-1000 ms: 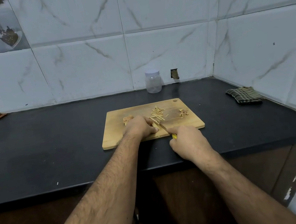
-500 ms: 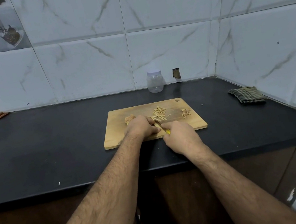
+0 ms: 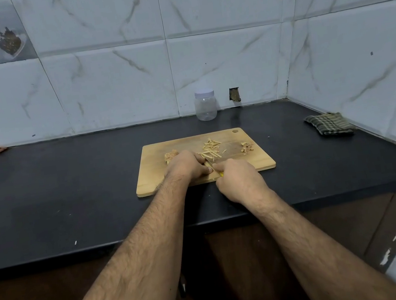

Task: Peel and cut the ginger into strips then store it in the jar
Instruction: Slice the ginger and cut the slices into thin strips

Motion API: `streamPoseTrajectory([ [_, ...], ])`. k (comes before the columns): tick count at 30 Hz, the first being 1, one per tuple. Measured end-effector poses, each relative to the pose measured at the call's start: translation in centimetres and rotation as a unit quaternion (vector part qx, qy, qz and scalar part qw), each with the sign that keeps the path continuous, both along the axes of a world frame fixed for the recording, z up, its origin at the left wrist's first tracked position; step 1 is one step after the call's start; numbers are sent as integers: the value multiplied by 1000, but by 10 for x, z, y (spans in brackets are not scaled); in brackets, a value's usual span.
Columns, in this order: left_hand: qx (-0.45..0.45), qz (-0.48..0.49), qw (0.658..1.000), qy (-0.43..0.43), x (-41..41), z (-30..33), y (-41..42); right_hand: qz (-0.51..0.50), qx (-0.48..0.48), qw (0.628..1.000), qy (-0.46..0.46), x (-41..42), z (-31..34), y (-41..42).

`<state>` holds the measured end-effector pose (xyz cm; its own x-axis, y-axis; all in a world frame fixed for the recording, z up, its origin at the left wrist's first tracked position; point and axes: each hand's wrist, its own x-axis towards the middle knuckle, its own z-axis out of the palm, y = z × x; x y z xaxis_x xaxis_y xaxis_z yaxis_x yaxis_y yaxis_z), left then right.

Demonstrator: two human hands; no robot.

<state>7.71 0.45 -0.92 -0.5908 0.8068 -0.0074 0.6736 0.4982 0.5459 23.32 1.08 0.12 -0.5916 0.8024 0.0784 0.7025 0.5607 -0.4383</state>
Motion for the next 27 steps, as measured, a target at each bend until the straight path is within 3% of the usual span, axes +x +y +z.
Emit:
streamPoseTrajectory([
  [12,-5,1,1000,-6,2,1,-1,-9,-11,1000,-2,35,-5,-14],
  [27,8,8,1000,-6,1,-2,-5,-15,-6,999,52,8,-4,0],
])
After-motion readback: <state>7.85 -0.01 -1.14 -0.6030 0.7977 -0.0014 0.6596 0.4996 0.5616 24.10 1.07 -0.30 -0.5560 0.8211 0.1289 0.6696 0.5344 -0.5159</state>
